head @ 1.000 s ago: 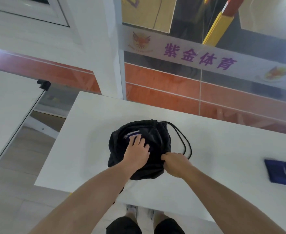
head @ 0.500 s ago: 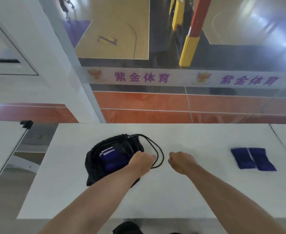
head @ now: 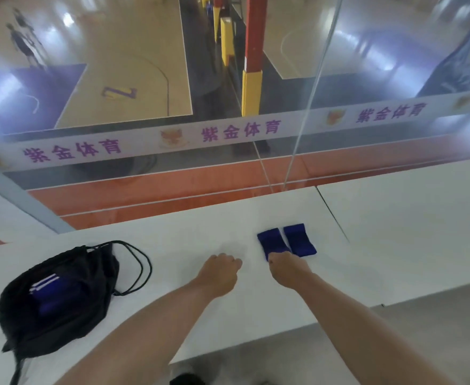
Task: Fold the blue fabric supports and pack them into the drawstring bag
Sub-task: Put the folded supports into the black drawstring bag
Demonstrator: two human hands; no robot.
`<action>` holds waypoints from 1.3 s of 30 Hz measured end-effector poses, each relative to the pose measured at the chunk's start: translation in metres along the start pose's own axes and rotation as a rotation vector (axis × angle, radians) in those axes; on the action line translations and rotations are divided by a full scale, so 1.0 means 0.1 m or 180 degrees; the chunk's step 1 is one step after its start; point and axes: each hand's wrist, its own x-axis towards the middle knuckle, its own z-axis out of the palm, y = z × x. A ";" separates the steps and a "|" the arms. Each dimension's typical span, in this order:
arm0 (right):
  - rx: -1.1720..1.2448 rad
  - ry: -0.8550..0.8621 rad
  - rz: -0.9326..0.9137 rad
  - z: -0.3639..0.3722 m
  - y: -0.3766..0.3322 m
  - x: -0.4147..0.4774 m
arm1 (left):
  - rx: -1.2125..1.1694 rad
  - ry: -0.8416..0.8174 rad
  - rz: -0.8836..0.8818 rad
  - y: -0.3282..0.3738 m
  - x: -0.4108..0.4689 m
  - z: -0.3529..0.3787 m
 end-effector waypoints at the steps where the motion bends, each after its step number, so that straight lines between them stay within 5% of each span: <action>1: 0.0136 0.0007 0.0061 -0.01 0.15 0.01 | 0.0014 -0.0019 0.0054 0.10 0.10 0.02; 14: 0.0680 -0.0028 0.0516 0.13 1.37 0.40 | 0.0133 0.0045 0.0707 0.49 1.58 0.32; 29: -0.0477 0.0220 -0.1356 0.63 2.33 1.54 | 0.0169 -0.0213 0.0356 1.19 2.30 0.89; 35: -0.0310 0.1157 -0.2003 0.77 2.55 1.73 | 0.0192 0.0398 0.0414 1.23 2.37 1.03; 39: 0.0164 0.1041 -0.1971 0.65 2.57 1.78 | -0.0035 0.0646 0.0242 1.32 2.45 0.97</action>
